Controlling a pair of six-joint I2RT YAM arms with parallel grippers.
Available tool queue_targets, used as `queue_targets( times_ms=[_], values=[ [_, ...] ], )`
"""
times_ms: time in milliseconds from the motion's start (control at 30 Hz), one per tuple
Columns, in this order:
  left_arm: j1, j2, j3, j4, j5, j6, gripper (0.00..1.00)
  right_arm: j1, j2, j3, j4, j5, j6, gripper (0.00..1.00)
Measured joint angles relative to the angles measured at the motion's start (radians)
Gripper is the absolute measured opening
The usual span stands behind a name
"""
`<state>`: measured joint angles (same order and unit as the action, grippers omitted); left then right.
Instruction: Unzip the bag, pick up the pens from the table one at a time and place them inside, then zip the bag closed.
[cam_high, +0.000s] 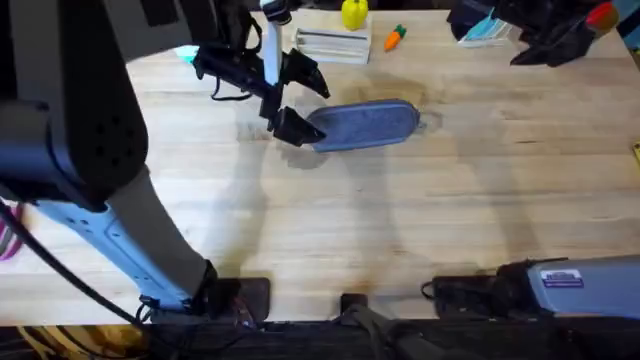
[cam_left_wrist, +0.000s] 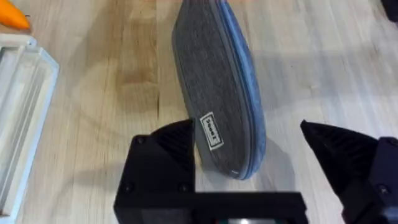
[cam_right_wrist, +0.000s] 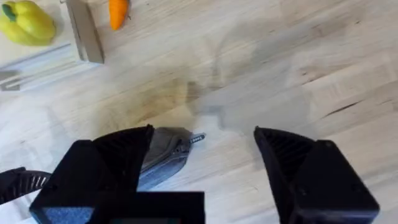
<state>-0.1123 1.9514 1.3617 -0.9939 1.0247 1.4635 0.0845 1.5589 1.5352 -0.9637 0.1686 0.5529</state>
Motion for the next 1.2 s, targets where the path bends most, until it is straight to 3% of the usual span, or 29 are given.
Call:
queue_targets(
  times_ms=[267, 467, 567, 833, 867, 1200],
  values=[
    [0.017, -0.095, 0.019, -0.051, -0.08, 0.0, 0.996, 0.0, 0.0, 0.0, 0.001, 0.0, -0.027, 0.998],
    [0.07, -0.23, 0.114, -0.144, -0.134, -0.004, 0.996, 0.0, -0.023, 0.0, -0.001, 0.0, -0.083, 0.998],
    [0.102, -0.304, 0.164, -0.167, -0.183, -0.057, 0.996, 0.0, -0.066, 0.0, -0.002, -0.002, -0.124, 0.998],
    [0.132, -0.476, 0.242, -0.173, -0.427, -0.326, 0.995, 0.033, -0.148, 0.0, -0.005, -0.034, -0.263, 0.998],
    [0.132, -0.536, 0.252, -0.172, -0.534, -0.451, 0.995, 0.063, -0.15, 0.0, -0.006, -0.038, -0.292, 0.998],
    [0.132, -0.575, 0.253, -0.173, -0.626, -0.829, 0.995, 0.131, -0.15, 0.0, -0.002, -0.042, -0.309, 0.998]
  ],
)
